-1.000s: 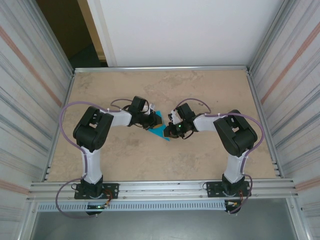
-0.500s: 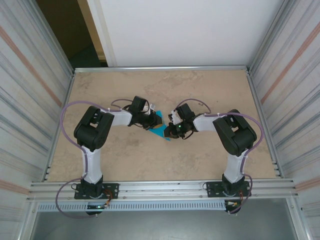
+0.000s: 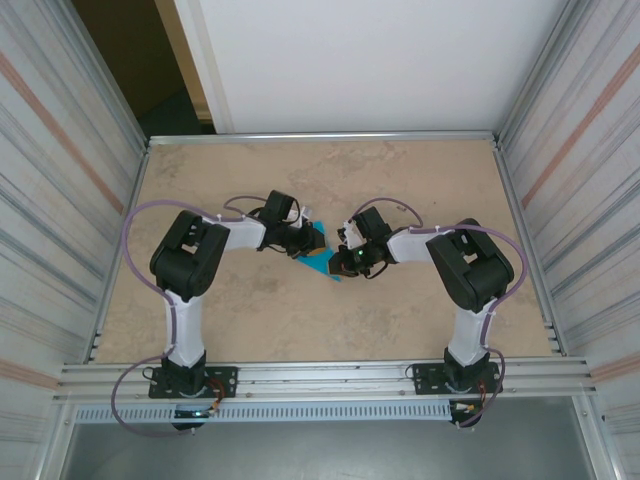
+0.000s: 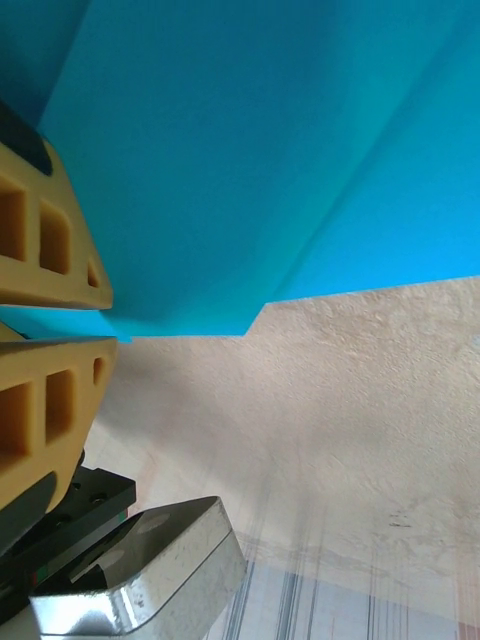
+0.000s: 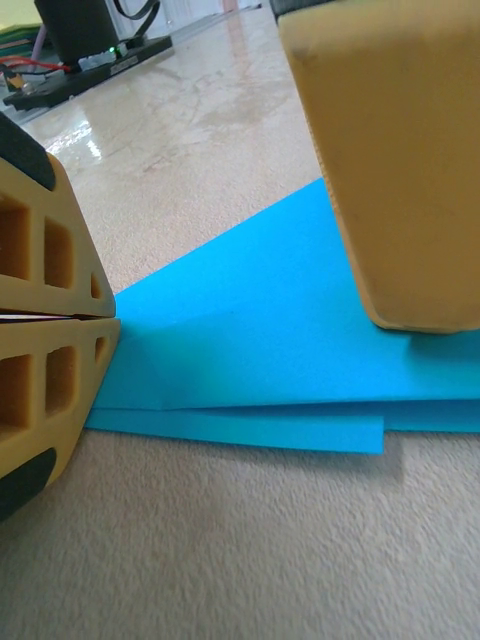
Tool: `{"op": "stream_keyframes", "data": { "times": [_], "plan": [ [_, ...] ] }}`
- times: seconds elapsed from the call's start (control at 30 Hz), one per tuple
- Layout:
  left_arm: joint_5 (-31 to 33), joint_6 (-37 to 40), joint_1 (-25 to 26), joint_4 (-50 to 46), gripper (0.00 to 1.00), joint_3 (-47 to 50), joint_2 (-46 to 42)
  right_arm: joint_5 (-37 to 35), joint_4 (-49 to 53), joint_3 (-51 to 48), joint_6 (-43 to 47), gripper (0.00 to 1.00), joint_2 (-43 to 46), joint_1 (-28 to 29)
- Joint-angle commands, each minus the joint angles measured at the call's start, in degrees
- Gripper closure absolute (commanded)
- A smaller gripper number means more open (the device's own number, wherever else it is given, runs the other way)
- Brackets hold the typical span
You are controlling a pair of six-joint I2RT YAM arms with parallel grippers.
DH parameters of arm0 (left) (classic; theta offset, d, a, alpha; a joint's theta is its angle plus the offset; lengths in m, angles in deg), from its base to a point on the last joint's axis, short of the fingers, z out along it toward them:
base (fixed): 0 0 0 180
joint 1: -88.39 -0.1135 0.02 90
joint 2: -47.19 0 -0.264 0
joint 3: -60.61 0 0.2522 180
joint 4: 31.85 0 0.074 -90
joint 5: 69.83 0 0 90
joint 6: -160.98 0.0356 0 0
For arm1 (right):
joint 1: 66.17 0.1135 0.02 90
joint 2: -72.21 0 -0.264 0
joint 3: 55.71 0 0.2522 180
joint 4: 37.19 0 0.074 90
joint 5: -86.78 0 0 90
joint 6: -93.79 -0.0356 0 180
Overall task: Fold a paper plane with a square sheet of paper (pick it up from the middle)
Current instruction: Fourth fold the wing at the center of the table.
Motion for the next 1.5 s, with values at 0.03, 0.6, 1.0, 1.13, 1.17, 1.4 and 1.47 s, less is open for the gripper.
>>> {"op": "stream_keyframes", "data": {
  "times": [0.03,0.6,1.0,1.13,1.17,1.4,1.47],
  "plan": [
    [0.0,2.2,-1.0,-1.7,0.83,-2.0,1.4,-2.0,5.1,-2.2,2.1,0.9,-0.9,-0.7],
    [0.4,2.9,-2.1,-2.6,0.84,-2.6,2.9,-2.0,6.1,-2.3,2.3,0.9,-0.9,-0.8],
    [3.1,5.3,-2.0,-11.1,0.84,-5.0,6.4,1.1,3.4,-2.0,0.3,0.89,2.6,-1.2],
    [4.1,5.6,-2.0,-13.5,0.84,-5.4,7.4,1.1,1.9,0.1,-1.1,0.86,5.6,-1.1],
    [4.3,5.4,-2.0,-13.9,0.84,-5.5,7.6,0.6,1.8,0.8,-1.1,0.86,5.7,-1.0],
    [6.0,5.5,-1.9,-18.1,0.85,-7.5,8.7,-1.6,2.8,5.4,-0.5,0.92,1.1,-0.6],
    [6.4,5.4,-1.7,-19.5,0.85,-8.2,9.0,-1.9,3.2,6.5,-0.4,0.93,-0.1,-0.2]
  ]
}}
